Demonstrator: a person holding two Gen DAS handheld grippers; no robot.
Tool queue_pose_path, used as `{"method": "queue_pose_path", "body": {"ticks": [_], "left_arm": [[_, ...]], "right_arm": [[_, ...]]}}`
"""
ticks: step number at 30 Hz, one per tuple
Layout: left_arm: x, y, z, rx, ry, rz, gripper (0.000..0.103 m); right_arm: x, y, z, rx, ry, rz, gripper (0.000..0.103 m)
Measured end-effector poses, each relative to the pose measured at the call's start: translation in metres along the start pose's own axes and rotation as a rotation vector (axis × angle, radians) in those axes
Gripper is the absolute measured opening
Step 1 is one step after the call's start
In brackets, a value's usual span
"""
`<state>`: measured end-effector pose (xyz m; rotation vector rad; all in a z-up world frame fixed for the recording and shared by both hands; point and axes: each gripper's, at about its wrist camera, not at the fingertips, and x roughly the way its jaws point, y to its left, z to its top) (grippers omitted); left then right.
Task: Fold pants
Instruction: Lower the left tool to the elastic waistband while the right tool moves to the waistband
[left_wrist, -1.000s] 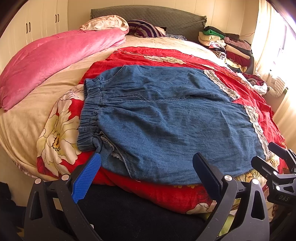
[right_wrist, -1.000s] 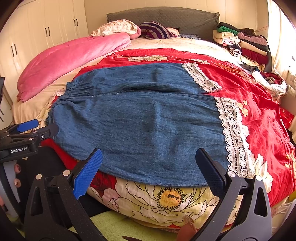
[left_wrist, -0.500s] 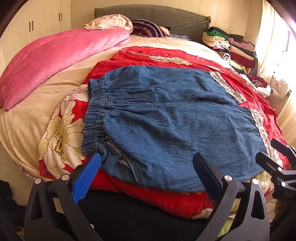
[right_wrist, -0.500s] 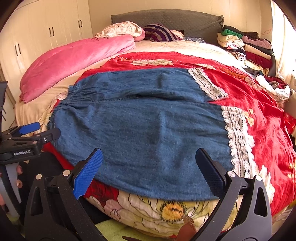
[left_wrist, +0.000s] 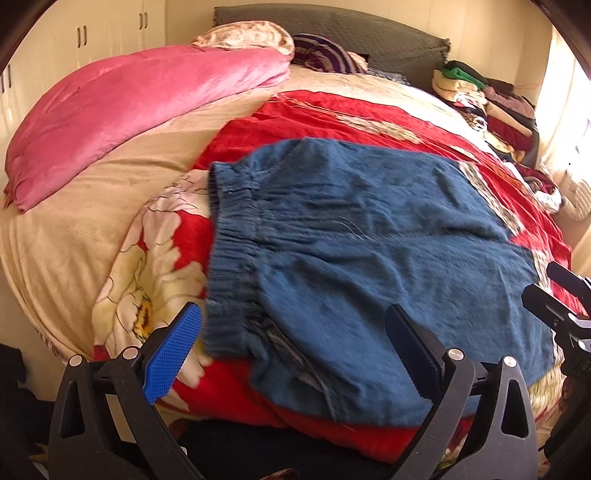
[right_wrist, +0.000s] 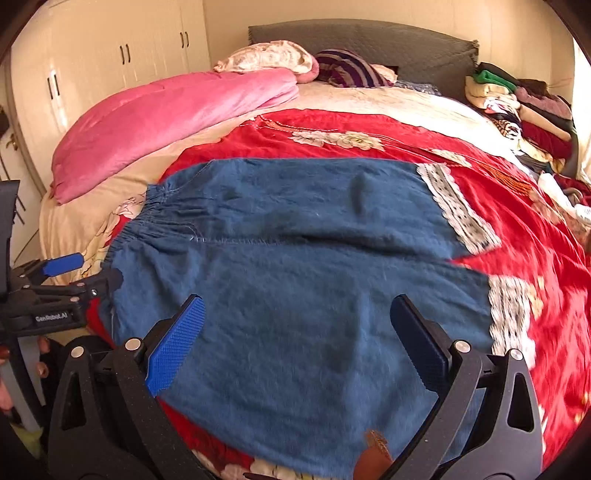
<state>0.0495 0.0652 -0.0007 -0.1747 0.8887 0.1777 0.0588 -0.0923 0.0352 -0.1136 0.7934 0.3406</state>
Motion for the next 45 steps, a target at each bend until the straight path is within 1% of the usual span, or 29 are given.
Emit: {"method": "queue_pose_path", "body": {"ticks": [8, 14, 20, 24, 27, 29, 32, 34, 37, 40, 42, 45], "left_arm": [[0.018, 0.025, 0.030, -0.049, 0.003, 0.020, 0.099], [0.031, 0.042, 0.056, -0.073, -0.004, 0.027, 0.099], [0.050, 0.054, 0.080, -0.083, 0.010, 0.027, 0.099], [0.065, 0.063, 0.095, -0.082, 0.015, 0.013, 0.099], [0.081, 0.067, 0.107, -0.069, 0.029, 0.013, 0.099], [0.092, 0.071, 0.113, -0.063, 0.040, 0.027, 0.099], [0.108, 0.075, 0.121, -0.050, 0.058, 0.050, 0.099], [0.118, 0.079, 0.125, -0.050, 0.070, 0.054, 0.099], [0.133, 0.086, 0.131, -0.064, 0.081, 0.044, 0.099], [0.142, 0.088, 0.133, -0.074, 0.067, 0.019, 0.099], [0.148, 0.085, 0.133, -0.067, 0.076, -0.003, 0.099], [0.155, 0.078, 0.131, -0.035, 0.073, -0.005, 0.095]], "right_arm": [[0.026, 0.003, 0.035, -0.052, 0.009, -0.001, 0.095], [0.048, 0.001, 0.060, -0.041, 0.032, 0.038, 0.095], [0.069, 0.002, 0.083, -0.076, 0.038, 0.030, 0.095], [0.087, 0.000, 0.099, -0.077, 0.055, 0.047, 0.095], [0.100, 0.001, 0.110, -0.097, 0.058, 0.043, 0.095], [0.110, 0.000, 0.117, -0.105, 0.072, 0.060, 0.095], [0.127, 0.000, 0.127, -0.112, 0.099, 0.081, 0.095], [0.137, 0.003, 0.132, -0.139, 0.105, 0.052, 0.095], [0.151, 0.007, 0.139, -0.180, 0.112, 0.040, 0.095], [0.164, 0.013, 0.148, -0.210, 0.118, 0.058, 0.095], [0.172, 0.016, 0.153, -0.236, 0.117, 0.063, 0.095], [0.184, 0.021, 0.159, -0.280, 0.119, 0.068, 0.095]]}}
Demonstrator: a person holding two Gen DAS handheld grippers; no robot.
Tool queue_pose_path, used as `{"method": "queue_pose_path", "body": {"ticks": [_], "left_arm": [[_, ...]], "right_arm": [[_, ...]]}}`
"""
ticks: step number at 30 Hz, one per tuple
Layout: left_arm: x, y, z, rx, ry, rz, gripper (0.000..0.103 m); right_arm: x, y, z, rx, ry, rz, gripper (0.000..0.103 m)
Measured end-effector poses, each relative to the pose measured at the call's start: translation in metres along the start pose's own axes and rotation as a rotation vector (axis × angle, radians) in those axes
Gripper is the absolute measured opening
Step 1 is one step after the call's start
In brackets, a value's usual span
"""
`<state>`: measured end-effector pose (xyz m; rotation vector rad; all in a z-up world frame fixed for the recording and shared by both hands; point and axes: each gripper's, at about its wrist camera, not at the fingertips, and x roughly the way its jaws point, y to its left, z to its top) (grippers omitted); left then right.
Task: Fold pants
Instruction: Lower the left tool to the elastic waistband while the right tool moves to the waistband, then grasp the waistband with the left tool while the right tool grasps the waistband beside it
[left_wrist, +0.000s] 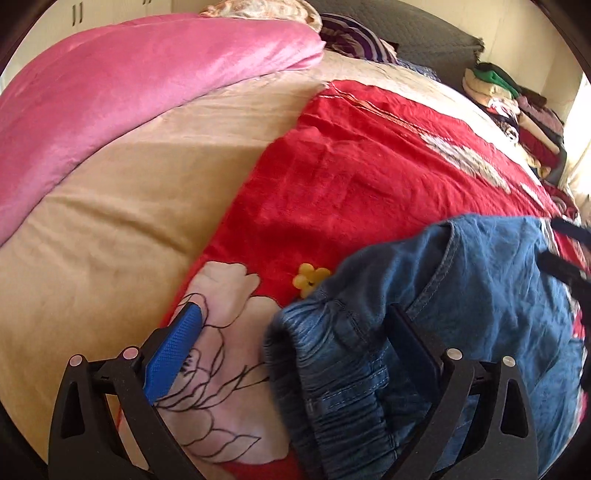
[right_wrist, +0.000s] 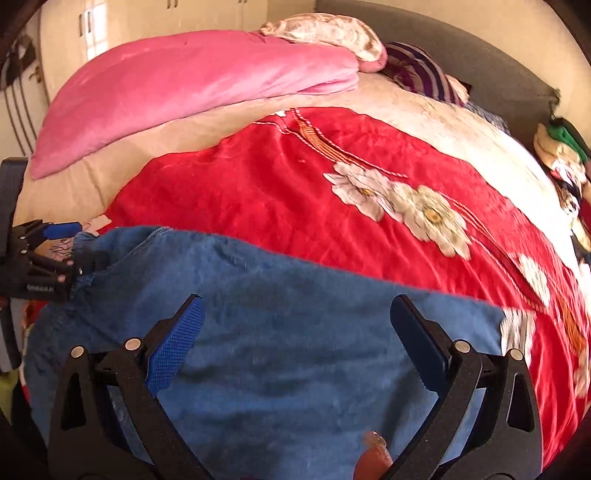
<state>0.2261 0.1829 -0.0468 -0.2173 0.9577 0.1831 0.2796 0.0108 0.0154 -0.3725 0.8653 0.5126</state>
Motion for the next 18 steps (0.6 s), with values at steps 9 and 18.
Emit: {"method": "queue_pose_path", "body": {"ticks": [9, 18], "left_arm": [[-0.016, -0.005, -0.007, 0.063, -0.064, -0.076, 0.036], [-0.064, -0.017, -0.023, 0.135, -0.154, -0.119, 0.031]], "right_arm": [[0.030, 0.010, 0.012, -0.087, 0.048, 0.028, 0.095], [0.031, 0.032, 0.018, -0.241, 0.017, 0.028, 0.095]]}}
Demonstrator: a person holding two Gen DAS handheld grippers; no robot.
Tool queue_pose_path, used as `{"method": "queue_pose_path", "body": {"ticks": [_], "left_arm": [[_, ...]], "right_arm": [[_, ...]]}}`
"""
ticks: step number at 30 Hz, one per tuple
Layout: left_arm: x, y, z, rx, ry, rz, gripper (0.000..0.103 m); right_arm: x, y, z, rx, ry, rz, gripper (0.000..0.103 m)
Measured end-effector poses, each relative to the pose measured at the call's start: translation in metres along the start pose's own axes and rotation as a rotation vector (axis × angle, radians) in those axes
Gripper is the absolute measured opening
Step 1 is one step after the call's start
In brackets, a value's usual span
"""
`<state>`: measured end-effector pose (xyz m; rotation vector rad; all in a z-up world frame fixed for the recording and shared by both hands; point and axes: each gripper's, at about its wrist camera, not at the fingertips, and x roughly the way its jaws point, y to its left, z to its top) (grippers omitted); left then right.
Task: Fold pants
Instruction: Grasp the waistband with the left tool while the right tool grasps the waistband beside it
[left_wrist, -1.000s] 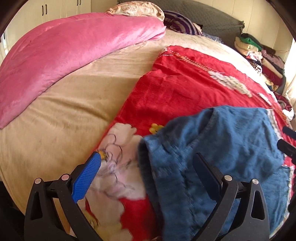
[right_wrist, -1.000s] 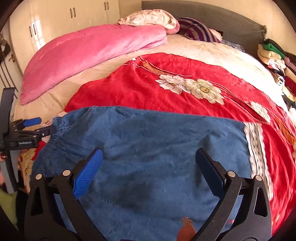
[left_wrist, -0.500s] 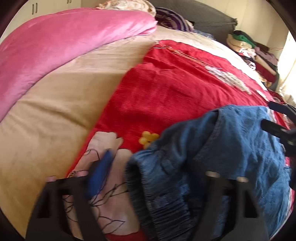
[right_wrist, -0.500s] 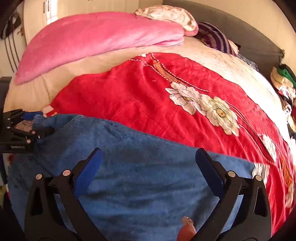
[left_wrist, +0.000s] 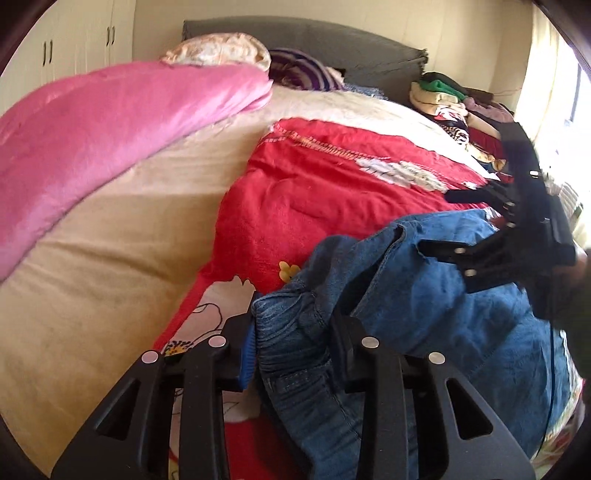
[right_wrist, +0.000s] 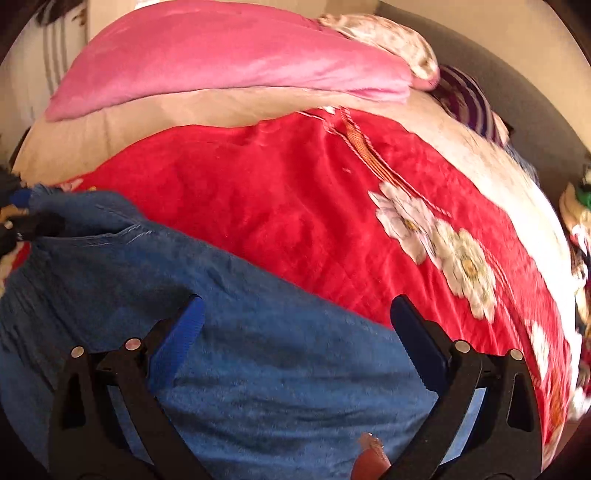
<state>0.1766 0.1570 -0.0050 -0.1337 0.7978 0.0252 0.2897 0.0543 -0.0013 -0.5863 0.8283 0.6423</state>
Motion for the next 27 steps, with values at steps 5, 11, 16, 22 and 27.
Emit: {"method": "queue_pose_path", "body": {"ticks": [5, 11, 16, 22, 27], "left_arm": [[-0.012, -0.007, -0.003, 0.034, -0.019, -0.002, 0.031], [-0.009, 0.001, -0.001, 0.016, -0.017, 0.015, 0.031], [-0.013, 0.005, 0.002, 0.008, -0.030, 0.011, 0.034], [-0.028, -0.007, 0.000, 0.061, -0.065, -0.003, 0.036], [-0.053, -0.023, -0.012, 0.109, -0.118, -0.013, 0.038]], "right_arm": [[0.006, 0.019, 0.006, -0.142, 0.005, 0.012, 0.065], [-0.004, 0.033, 0.003, -0.131, 0.002, 0.137, 0.012], [-0.036, 0.026, -0.013, -0.040, -0.080, 0.147, 0.005], [-0.081, 0.026, -0.034, 0.044, -0.165, 0.144, 0.005], [-0.118, 0.031, -0.063, 0.110, -0.209, 0.140, 0.005]]}}
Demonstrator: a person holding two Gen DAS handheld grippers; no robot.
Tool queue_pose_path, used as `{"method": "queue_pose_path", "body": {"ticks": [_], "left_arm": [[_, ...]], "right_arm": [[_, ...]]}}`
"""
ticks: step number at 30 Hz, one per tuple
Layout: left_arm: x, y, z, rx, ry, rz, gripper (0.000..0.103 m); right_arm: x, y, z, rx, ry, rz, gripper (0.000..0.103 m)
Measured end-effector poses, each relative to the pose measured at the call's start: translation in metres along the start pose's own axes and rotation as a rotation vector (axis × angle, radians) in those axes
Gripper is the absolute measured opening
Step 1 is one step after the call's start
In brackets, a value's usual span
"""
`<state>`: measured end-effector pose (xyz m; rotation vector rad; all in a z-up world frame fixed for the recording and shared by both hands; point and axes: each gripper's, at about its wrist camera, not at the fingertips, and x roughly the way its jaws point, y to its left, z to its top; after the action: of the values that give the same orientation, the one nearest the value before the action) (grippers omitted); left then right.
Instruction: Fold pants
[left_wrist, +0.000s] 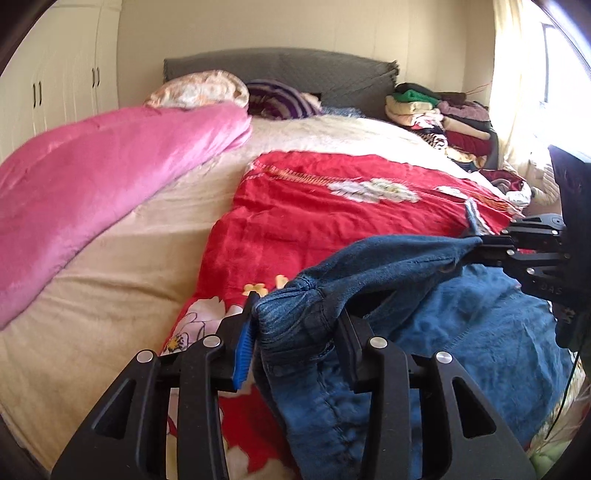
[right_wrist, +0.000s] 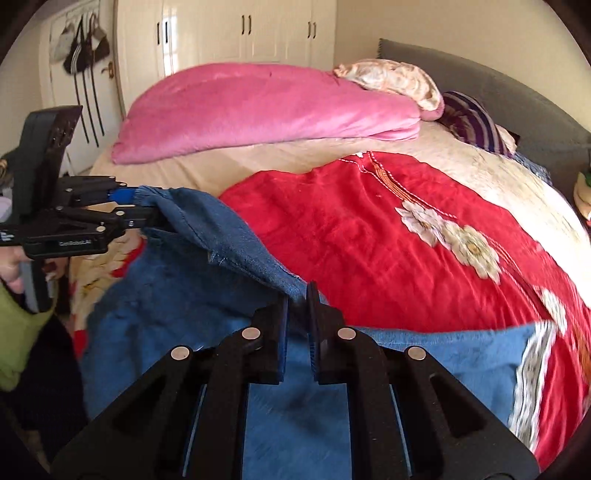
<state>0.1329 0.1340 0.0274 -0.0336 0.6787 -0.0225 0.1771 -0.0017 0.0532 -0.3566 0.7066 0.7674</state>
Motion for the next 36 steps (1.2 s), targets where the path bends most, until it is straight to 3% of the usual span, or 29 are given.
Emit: {"method": "queue_pose_path", "body": {"ticks": [8, 20, 23, 28, 32, 36], "left_arm": [[-0.039, -0.024, -0.031, 0.051, -0.020, -0.032, 0.038], [-0.064, -0.036, -0.078, 0.047, 0.056, -0.055, 0.038], [-0.066, -0.037, -0.087, 0.054, 0.082, -0.054, 0.039], [-0.064, -0.033, -0.100, 0.051, 0.132, -0.028, 0.046], [-0.064, -0.026, -0.106, 0.034, 0.166, -0.017, 0.058], [-0.073, -0.017, -0.112, 0.016, 0.173, -0.017, 0.062]], "right_arm": [[-0.047, 0.023, -0.046, 0.068, -0.016, 0.026, 0.005], [-0.083, 0.071, -0.100, 0.115, 0.039, 0.091, 0.005], [-0.086, 0.083, -0.107, 0.075, 0.051, 0.076, 0.005], [-0.080, 0.096, -0.121, 0.057, 0.092, 0.103, 0.005], [-0.072, 0.105, -0.129, 0.019, 0.121, 0.082, 0.005], [-0.071, 0.109, -0.132, 0.005, 0.125, 0.093, 0.005]]}}
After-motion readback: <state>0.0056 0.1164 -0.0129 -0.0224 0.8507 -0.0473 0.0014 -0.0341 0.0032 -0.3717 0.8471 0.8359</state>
